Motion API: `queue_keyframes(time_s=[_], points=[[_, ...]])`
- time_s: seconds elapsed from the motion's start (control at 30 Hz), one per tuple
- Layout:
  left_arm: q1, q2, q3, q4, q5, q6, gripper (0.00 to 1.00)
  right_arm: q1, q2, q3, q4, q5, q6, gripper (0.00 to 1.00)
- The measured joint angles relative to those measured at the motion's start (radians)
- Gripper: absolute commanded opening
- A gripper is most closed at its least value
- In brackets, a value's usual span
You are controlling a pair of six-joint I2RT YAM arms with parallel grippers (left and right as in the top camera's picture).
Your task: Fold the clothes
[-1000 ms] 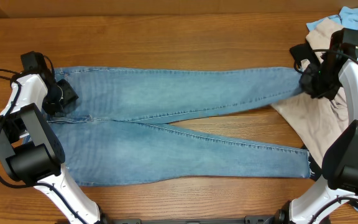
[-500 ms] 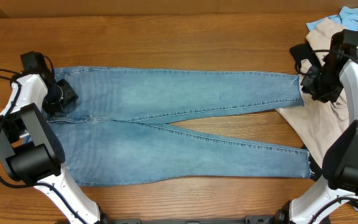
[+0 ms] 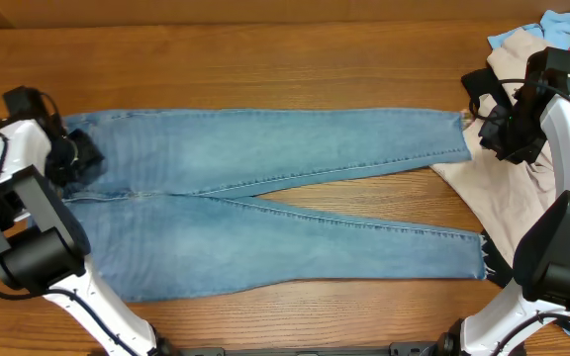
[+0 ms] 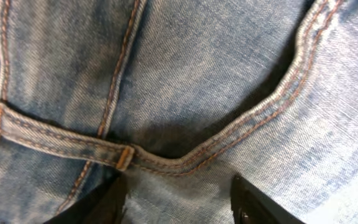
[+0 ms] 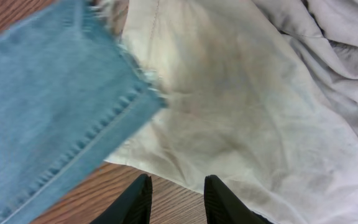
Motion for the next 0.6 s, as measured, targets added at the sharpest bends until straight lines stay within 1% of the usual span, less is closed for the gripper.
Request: queue_keyframes(time_s=[0.1, 0.2, 0.3, 0.33, 0.47, 0.53, 0.6], points=[[0.028, 0.023, 0.087, -0.074, -0.002, 0.014, 0.50, 0.000, 0.000, 0.000, -0.002, 0.000, 0.000, 0.31], [0.029, 0.029, 0.183, -0.143, 0.018, 0.016, 0.50, 0.000, 0.000, 0.000, -0.010, 0.000, -0.002, 0.32], [0.003, 0.029, 0.281, -0.209, 0.032, 0.019, 0.52, 0.000, 0.000, 0.000, -0.021, 0.000, -0.008, 0.33], [-0.011, 0.029, 0.305, -0.227, 0.036, 0.019, 0.54, 0.000, 0.000, 0.000, -0.023, 0.000, -0.009, 0.36], [-0.073, 0.029, 0.360, -0.316, 0.045, 0.019, 0.55, 0.000, 0.000, 0.000, -0.027, -0.001, -0.016, 0.40], [-0.097, 0.029, 0.370, -0.364, 0.044, 0.020, 0.55, 0.000, 0.000, 0.000, -0.032, -0.002, -0.018, 0.45], [-0.113, 0.029, 0.371, -0.419, 0.043, 0.019, 0.55, 0.000, 0.000, 0.000, -0.038, -0.003, -0.023, 0.56]])
